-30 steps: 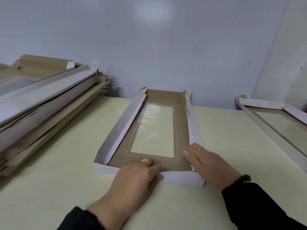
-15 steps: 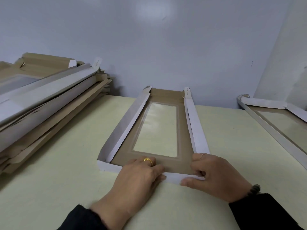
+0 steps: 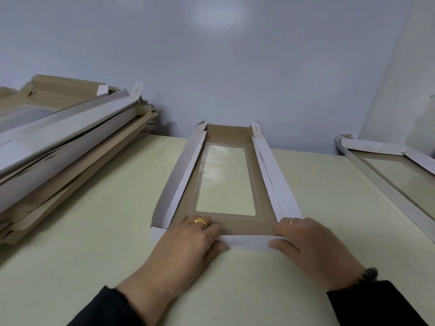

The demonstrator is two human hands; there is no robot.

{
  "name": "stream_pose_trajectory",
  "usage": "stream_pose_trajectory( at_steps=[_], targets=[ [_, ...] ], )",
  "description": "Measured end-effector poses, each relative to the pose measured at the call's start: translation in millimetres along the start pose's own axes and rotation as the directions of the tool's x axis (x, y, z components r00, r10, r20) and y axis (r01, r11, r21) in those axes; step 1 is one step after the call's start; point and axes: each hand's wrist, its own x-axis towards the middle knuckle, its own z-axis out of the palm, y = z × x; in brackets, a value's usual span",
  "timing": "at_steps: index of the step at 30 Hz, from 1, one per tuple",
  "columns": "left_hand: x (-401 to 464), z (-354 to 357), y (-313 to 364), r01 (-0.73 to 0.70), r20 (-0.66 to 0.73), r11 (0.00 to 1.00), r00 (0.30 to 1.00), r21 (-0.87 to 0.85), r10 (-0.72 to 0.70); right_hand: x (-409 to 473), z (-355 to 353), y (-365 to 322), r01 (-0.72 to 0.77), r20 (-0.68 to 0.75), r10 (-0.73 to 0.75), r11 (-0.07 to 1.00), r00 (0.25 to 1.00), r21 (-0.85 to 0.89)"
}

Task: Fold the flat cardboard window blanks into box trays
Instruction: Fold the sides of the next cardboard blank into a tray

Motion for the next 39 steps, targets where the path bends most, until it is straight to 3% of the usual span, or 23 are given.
stream_pose_trajectory(
  at_steps=[3,5,9,12,15,18,22,29,34,36,39],
  targets=[
    [-2,-6,-18,0.029,0.064,0.999,0.997,0.029,-0.03,0,-1,21,-0.055,0.03,0.057,0.996,0.998,-0.07],
    [-3,-11,-29,0.083,0.164,0.996,0.983,-0.018,-0.079,-2,0,27,-0.076,0.015,0.076,0.996,0.997,-0.047],
    [-7,-5,-45,0.044,0.18,0.994,0.983,-0.098,-0.026,-3,3,29,-0.087,-0.032,0.088,0.995,0.996,0.045],
    [-7,-3,-50,-0.042,0.125,0.999,0.991,-0.012,0.043,-4,3,30,-0.085,-0.039,0.088,0.994,0.995,0.065],
    [-5,-5,-51,-0.028,0.136,1.0,0.99,-0.003,0.028,-4,4,31,-0.092,-0.055,0.097,0.991,0.994,0.094],
    [-7,-3,-51,-0.027,0.043,0.997,0.999,0.07,0.024,-4,6,31,-0.098,-0.059,0.105,0.988,0.993,0.12],
    [-10,0,-52,0.04,-0.067,0.998,0.997,-0.054,-0.044,-5,7,32,-0.106,-0.048,0.112,0.987,0.993,0.118],
    [-13,-2,-54,0.045,-0.008,0.992,0.999,-0.117,-0.047,-5,7,29,-0.097,-0.077,0.109,0.984,0.991,0.147],
    [-16,0,-56,0.134,0.056,0.98,0.99,-0.149,-0.127,-7,4,17,-0.092,-0.07,0.122,0.938,0.99,0.334],
    [-17,-2,-64,0.16,0.076,0.976,0.986,-0.145,-0.15,-7,5,7,-0.052,-0.071,0.097,0.883,0.993,0.466],
    [-17,-7,-78,0.227,0.122,0.958,0.971,-0.175,-0.207,-5,-2,5,-0.08,-0.095,0.18,0.77,0.979,0.632]
  ],
)
